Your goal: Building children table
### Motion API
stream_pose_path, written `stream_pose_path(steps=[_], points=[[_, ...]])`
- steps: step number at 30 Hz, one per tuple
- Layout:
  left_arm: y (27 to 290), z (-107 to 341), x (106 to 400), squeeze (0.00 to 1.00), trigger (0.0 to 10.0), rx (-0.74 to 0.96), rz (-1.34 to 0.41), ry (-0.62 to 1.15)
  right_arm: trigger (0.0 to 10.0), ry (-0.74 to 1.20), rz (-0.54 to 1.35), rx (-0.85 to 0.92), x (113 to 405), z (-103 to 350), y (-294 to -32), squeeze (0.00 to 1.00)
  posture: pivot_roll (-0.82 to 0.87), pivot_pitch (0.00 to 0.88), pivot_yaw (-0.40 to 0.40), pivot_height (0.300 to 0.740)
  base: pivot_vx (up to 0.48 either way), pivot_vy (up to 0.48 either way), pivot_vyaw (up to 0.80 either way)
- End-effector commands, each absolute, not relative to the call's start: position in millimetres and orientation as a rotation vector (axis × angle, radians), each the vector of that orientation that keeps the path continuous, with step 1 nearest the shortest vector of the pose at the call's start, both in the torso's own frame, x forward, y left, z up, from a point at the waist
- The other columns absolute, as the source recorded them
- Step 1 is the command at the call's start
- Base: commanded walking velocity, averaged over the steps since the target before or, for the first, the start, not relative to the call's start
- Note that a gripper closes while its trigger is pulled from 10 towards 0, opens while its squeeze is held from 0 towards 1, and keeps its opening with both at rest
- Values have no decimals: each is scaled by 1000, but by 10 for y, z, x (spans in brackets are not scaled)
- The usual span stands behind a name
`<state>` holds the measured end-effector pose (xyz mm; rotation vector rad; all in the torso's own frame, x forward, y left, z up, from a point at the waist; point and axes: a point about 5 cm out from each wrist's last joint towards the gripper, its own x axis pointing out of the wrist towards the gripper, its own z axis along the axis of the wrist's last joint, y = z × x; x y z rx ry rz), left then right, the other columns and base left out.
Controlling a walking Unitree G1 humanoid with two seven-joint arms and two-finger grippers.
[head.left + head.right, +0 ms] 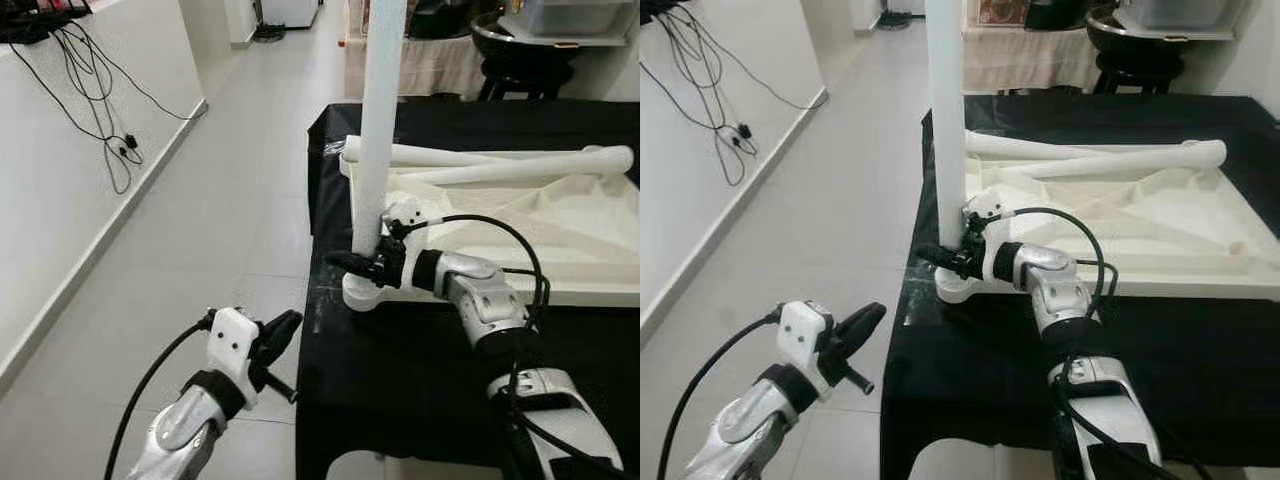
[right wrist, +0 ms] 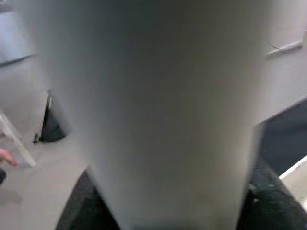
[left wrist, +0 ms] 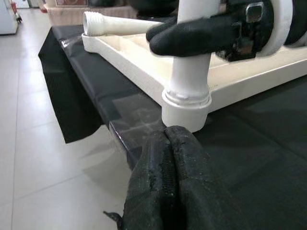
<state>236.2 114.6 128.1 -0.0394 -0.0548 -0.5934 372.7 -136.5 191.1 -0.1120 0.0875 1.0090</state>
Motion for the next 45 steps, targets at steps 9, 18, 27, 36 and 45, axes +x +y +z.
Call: stream_pose_path(steps=[9,18,27,36,45], points=[[1173,1275,2332,0,10000,-44,-593,-42,0,98,640,-109,3598,1607,-1396,0,23,158,31,740,0,0,0],[1222,1256,2394,0,10000,-42,-598,-34,0,126,233,-92,3002,1322,-1284,0,-16,123,62,740,0,0,0],[1212,1249,2442,0,10000,-35,-579,-40,10000,140,370,-60,3265,1460,-1235,1000,8,108,50,740,0,0,0],[1185,1255,2449,0,10000,-39,-586,-45,10000,42,805,-103,3422,1781,-1175,16,14,112,43,740,0,0,0],[1175,1261,2431,0,10000,-43,-582,-48,10000,41,1062,-153,3521,1897,-1170,0,36,124,32,740,0,0,0]])
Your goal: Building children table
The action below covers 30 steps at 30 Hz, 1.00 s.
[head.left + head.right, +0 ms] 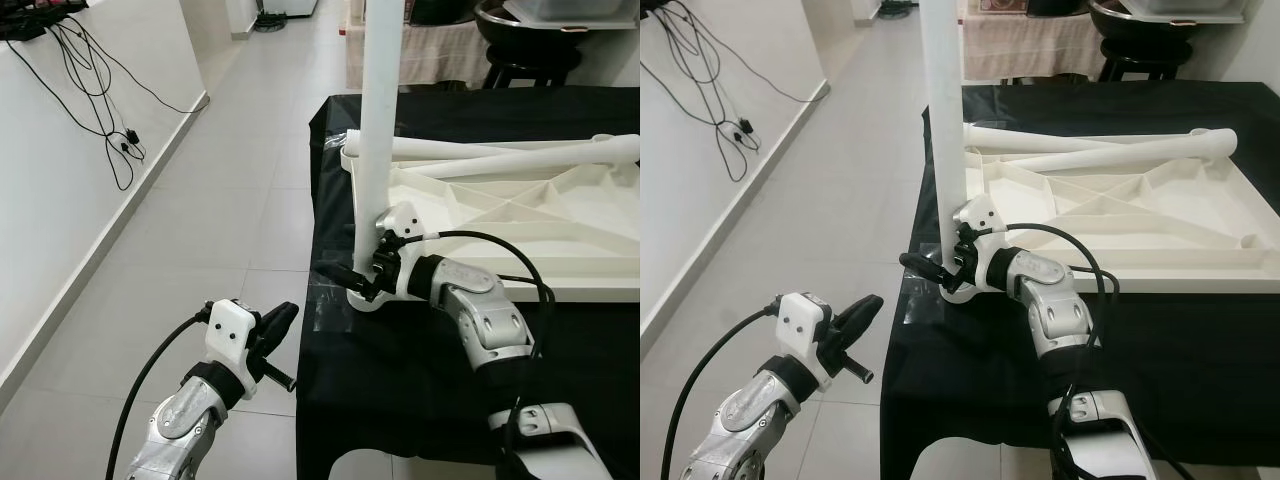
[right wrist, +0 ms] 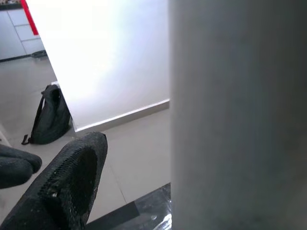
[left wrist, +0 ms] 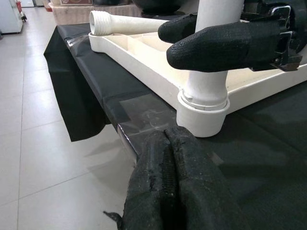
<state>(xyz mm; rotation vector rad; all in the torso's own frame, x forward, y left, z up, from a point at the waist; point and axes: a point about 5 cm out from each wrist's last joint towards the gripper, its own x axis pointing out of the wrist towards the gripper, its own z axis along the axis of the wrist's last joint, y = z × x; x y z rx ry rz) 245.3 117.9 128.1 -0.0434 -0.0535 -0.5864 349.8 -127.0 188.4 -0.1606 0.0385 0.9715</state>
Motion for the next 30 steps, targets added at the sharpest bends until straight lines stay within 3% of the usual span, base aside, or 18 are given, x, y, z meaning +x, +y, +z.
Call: stream_pose_path(steps=[1,2,3,10,17,18,19,20,21,22,23,27,30], points=[[1175,1261,2431,0,10000,-43,-582,-48,10000,41,1062,-153,3521,1897,-1170,0,36,124,32,740,0,0,0],[1175,1261,2431,0,10000,-43,-582,-48,10000,41,1062,-153,3521,1897,-1170,0,36,124,32,740,0,0,0],[1169,1263,2419,0,10000,-44,-580,-49,0,55,1116,-142,3549,1893,-1160,0,42,131,29,740,0,0,0],[1157,1265,2390,0,10000,-48,-580,-48,0,78,1194,-117,3577,1872,-1144,0,40,140,29,740,0,0,0],[1161,1277,2385,0,10000,-51,-581,-49,0,86,1064,-161,3578,1792,-1294,0,25,152,34,740,0,0,0],[1167,1280,2384,0,10000,-51,-581,-49,0,95,985,-170,3575,1755,-1345,0,17,158,32,740,0,0,0],[1180,1282,2382,0,10000,-51,-582,-49,0,116,780,-148,3542,1655,-1381,0,8,161,31,740,0,0,0],[1180,1282,2382,0,10000,-51,-582,-49,0,116,780,-148,3542,1655,-1381,0,8,161,31,740,0,0,0],[1195,1285,2379,0,10000,-51,-582,-49,0,143,536,-124,3489,1540,-1464,0,8,161,31,740,0,0,0],[1195,1285,2379,0,10000,-51,-582,-49,0,143,536,-124,3489,1540,-1464,0,8,161,31,740,0,0,0],[1204,1292,2386,0,10000,-51,-582,-50,0,157,374,-94,3347,1436,-1426,0,-1,173,41,740,0,0,0],[1216,1297,2400,0,10000,-50,-582,-49,0,144,199,-63,3160,1366,-1373,0,-15,166,57,740,0,0,0],[1211,1292,2420,0,10000,-46,-588,-47,0,114,192,-80,3212,1394,-1312,0,-8,157,53,740,0,0,0]])
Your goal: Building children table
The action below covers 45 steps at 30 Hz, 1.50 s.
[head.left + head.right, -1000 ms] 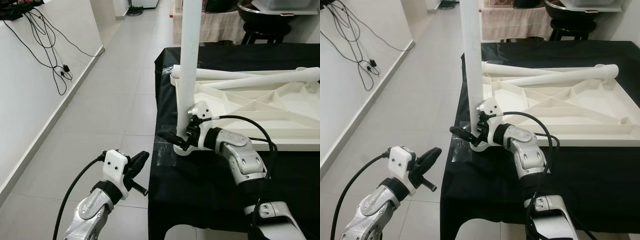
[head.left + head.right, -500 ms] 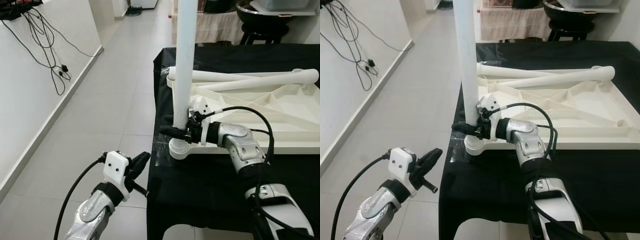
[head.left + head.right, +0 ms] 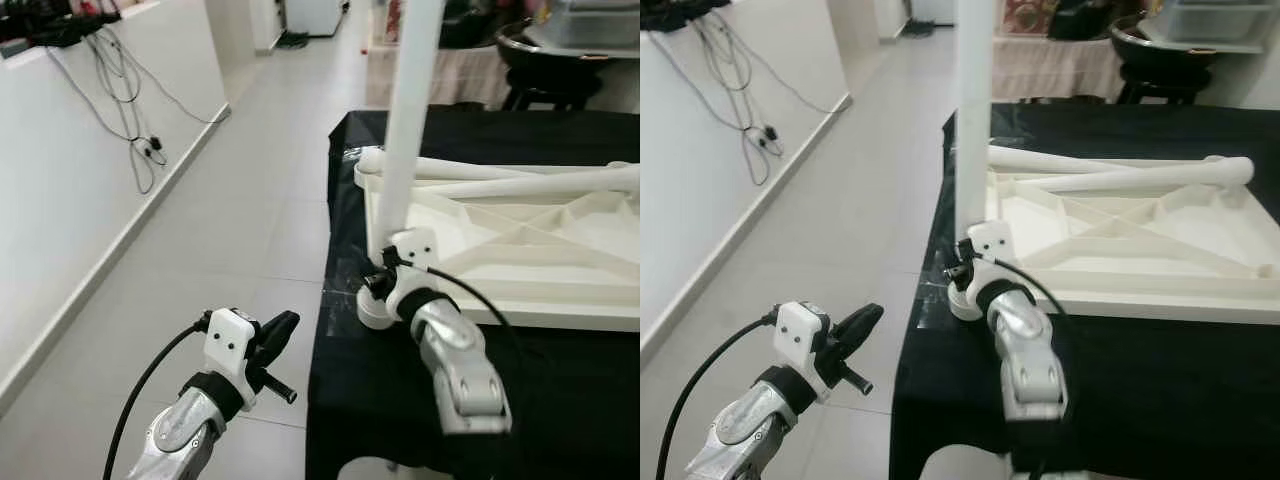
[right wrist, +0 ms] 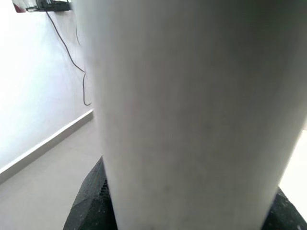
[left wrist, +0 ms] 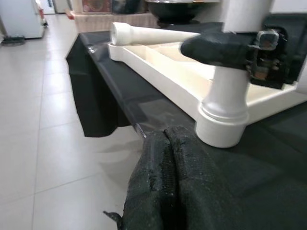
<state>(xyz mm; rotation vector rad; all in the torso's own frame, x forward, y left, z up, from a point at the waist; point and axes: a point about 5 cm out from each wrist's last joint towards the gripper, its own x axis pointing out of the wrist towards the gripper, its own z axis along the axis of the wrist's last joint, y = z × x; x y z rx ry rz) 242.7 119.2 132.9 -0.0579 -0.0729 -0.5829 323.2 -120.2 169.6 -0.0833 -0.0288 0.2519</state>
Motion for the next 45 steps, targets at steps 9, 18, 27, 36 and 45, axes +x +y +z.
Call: stream_pose_path(steps=[9,18,27,36,45], points=[[1205,1284,2432,0,10000,-45,-576,-50,10000,102,241,-98,3302,1477,-1245,525,-8,146,55,740,0,0,0],[1196,1264,2434,0,10000,-46,-587,-45,10000,0,576,-77,3445,1786,-1129,886,2,121,50,740,0,0,0],[1195,1257,2407,0,10000,-45,-581,-44,10000,24,1030,-214,3511,1856,-1069,0,24,122,45,740,0,0,0],[1178,1261,2386,0,10000,-44,-583,-42,0,57,1218,-182,3603,1934,-1096,0,34,135,44,740,0,0,0],[1168,1273,2380,0,10000,-48,-578,-47,0,69,1076,-196,3668,1868,-1286,0,23,146,44,740,0,0,0]])
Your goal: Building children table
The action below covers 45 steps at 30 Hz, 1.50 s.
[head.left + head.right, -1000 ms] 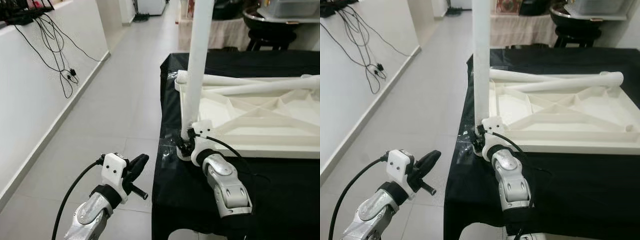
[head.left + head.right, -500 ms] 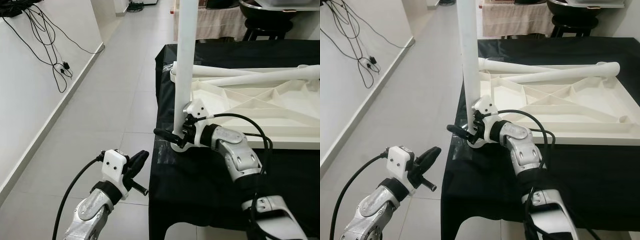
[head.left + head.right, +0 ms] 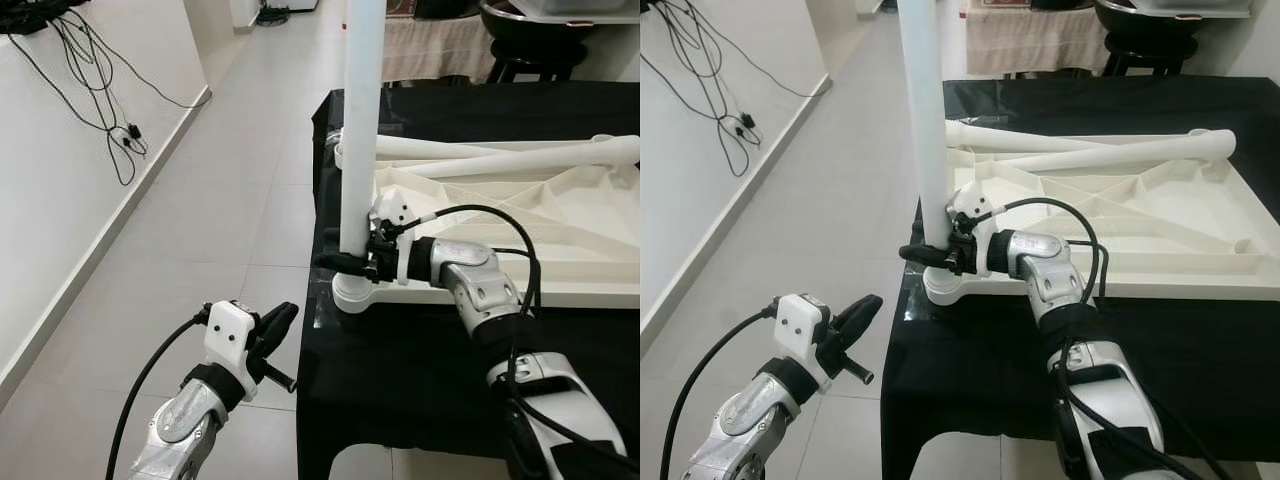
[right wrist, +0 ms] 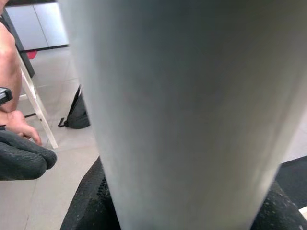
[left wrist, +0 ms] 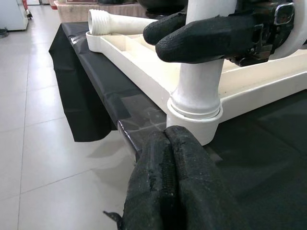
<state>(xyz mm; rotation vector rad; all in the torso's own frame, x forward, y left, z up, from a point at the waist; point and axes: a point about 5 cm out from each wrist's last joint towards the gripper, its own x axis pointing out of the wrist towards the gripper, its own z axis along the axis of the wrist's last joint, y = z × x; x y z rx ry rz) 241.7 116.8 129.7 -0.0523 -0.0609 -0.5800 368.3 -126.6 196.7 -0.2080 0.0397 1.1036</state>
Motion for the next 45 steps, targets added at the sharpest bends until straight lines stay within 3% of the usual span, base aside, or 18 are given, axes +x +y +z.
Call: stream_pose_path(steps=[1,4,7,10,15,16,17,20,21,30,31,32,33,39,42,43,44,45], points=[[1173,1278,2380,0,10000,-49,-578,-47,0,88,940,-191,3626,1770,-1388,0,14,155,45,740,0,0,0],[1181,1282,2378,0,10000,-49,-578,-48,0,102,844,-189,3585,1705,-1459,0,11,159,45,740,0,0,0],[1222,1295,2377,0,10000,-45,-579,-47,0,212,188,-48,3078,1353,-1562,0,3,177,44,740,0,0,0],[1243,1297,2393,0,10000,-45,-580,-46,0,251,145,-44,2785,1246,-1446,0,-15,184,60,740,0,0,0],[1226,1290,2419,0,10000,-43,-597,-41,0,219,176,-104,3000,1288,-1491,0,-6,162,57,740,0,0,0],[1223,1288,2425,0,10000,-41,-599,-41,1647,210,168,-107,3088,1319,-1499,0,-2,159,57,740,0,0,0],[1225,1287,2429,0,10000,-39,-592,-43,10000,204,169,-102,3146,1344,-1476,0,0,158,57,740,0,0,0],[1228,1287,2430,0,10000,-38,-585,-44,10000,203,167,-95,3168,1358,-1453,0,0,158,57,740,0,0,0],[1230,1288,2431,0,10000,-38,-581,-45,10000,202,164,-92,3175,1368,-1439,1000,0,158,57,740,0,0,0],[1212,1279,2441,0,10000,-51,-601,-37,10000,57,441,-11,3310,1784,-1279,1000,8,139,56,740,0,0,0],[1207,1279,2443,0,10000,-53,-604,-36,10000,31,504,-25,3342,1850,-1279,212,10,138,55,740,0,0,0],[1207,1279,2443,0,10000,-53,-604,-36,10000,31,504,-25,3342,1850,-1279,212,10,138,55,740,0,0,0],[1202,1277,2443,0,10000,-54,-605,-36,10000,10,585,-51,3381,1903,-1281,0,12,136,55,740,0,0,0],[1174,1278,2440,0,10000,-56,-601,-40,10000,5,907,-164,3529,2003,-1256,0,25,133,42,740,0,0,0],[1169,1279,2437,0,10000,-56,-600,-41,9569,19,953,-172,3563,2016,-1249,0,24,135,39,740,0,0,0],[1164,1279,2432,0,10000,-57,-600,-41,2235,27,972,-174,3603,2033,-1241,0,22,136,39,740,0,0,0],[1160,1279,2428,0,10000,-58,-600,-42,0,32,989,-166,3636,2052,-1236,0,22,137,39,740,0,0,0],[1155,1277,2422,0,10000,-59,-602,-41,0,37,1010,-155,3658,2070,-1227,0,22,138,41,740,0,0,0]])
